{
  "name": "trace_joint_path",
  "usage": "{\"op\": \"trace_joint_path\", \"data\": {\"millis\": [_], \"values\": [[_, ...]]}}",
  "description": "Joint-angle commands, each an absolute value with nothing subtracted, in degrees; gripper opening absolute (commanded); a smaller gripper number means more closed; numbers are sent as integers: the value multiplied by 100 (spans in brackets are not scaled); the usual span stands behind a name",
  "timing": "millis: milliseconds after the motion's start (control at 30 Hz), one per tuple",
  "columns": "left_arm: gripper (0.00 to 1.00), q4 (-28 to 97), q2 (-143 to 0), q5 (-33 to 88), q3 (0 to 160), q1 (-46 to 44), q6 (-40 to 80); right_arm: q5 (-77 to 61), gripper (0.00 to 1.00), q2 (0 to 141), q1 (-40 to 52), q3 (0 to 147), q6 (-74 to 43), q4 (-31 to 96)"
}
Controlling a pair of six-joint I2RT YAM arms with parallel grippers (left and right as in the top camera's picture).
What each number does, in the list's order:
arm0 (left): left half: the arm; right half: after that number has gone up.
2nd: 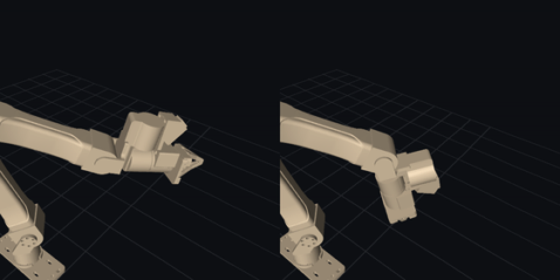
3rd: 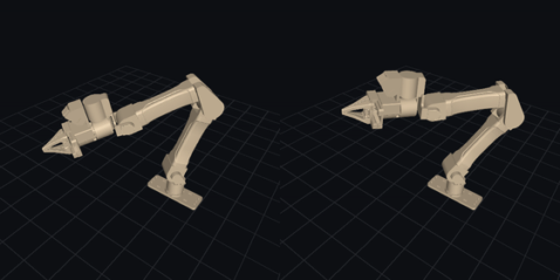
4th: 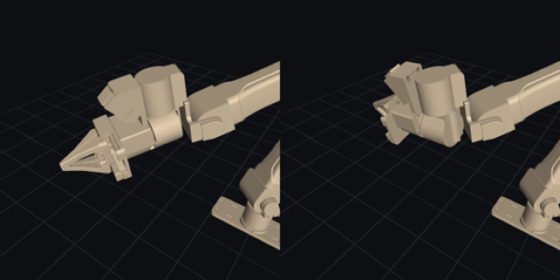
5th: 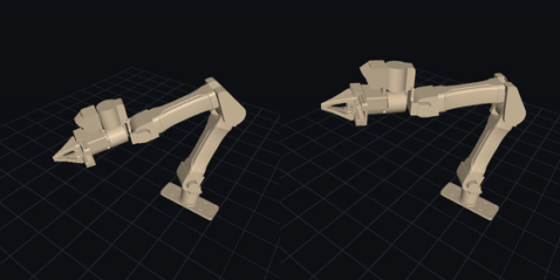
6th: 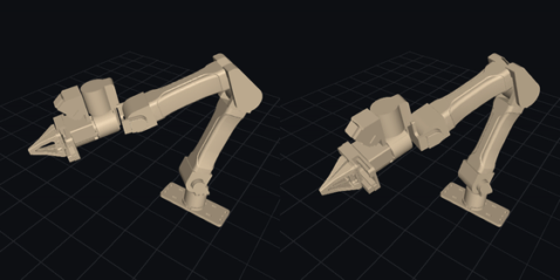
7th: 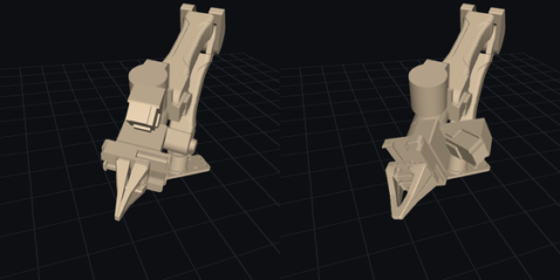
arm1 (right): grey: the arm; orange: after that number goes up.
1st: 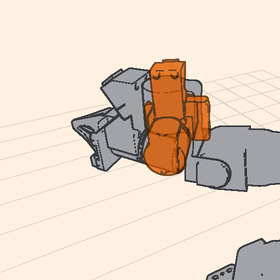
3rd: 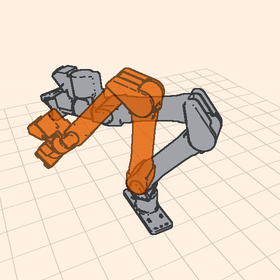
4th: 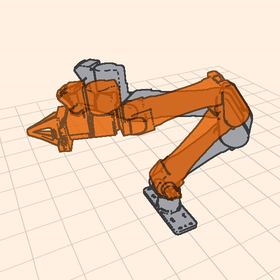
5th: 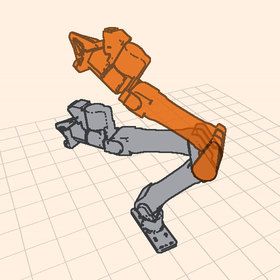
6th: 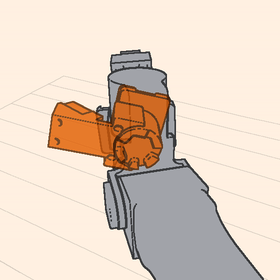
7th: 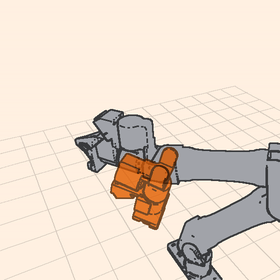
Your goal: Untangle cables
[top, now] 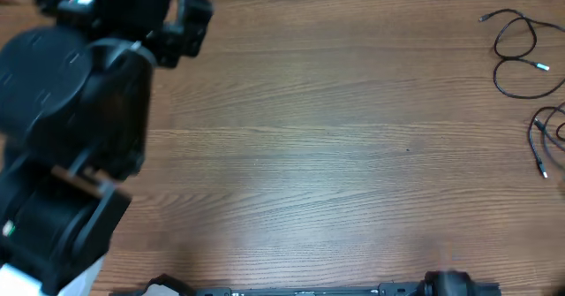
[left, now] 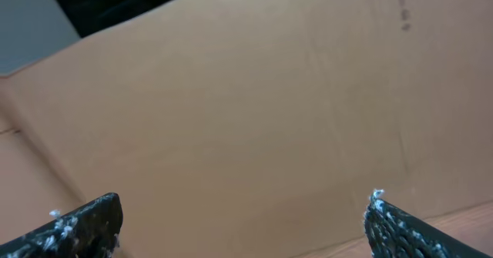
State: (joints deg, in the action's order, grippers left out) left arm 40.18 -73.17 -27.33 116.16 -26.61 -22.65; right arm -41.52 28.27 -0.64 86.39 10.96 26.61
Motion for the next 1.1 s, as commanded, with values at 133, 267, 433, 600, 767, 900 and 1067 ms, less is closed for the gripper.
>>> {"op": "trace_joint_path", "data": {"millis": [133,267,433,600,767,900,1067], "values": [[100,4167,-7028,-3070,11533,-2663,-2163,-2759,100,2759,-38,8267,1050,3479],[100,4169,-6934,-3063,11533,-2663,-2163,-2698,100,2757,-38,7561,1035,4222],[100,4158,-6875,-3061,11533,-2663,-2163,-2250,100,2757,-43,6355,541,4206],[100,4167,-6877,-3061,11526,-2663,-2165,-1404,100,2753,-43,5280,-110,3667],[100,4169,-6875,-3068,11522,-2661,-2189,-1365,100,2510,-43,4987,-305,3913],[100,4167,-6877,-3065,11522,-2661,-2211,-799,100,1844,-43,4987,-513,4226],[100,4180,-6877,-3065,11522,-2661,-2209,-440,100,860,-43,4982,-790,4654]]}}
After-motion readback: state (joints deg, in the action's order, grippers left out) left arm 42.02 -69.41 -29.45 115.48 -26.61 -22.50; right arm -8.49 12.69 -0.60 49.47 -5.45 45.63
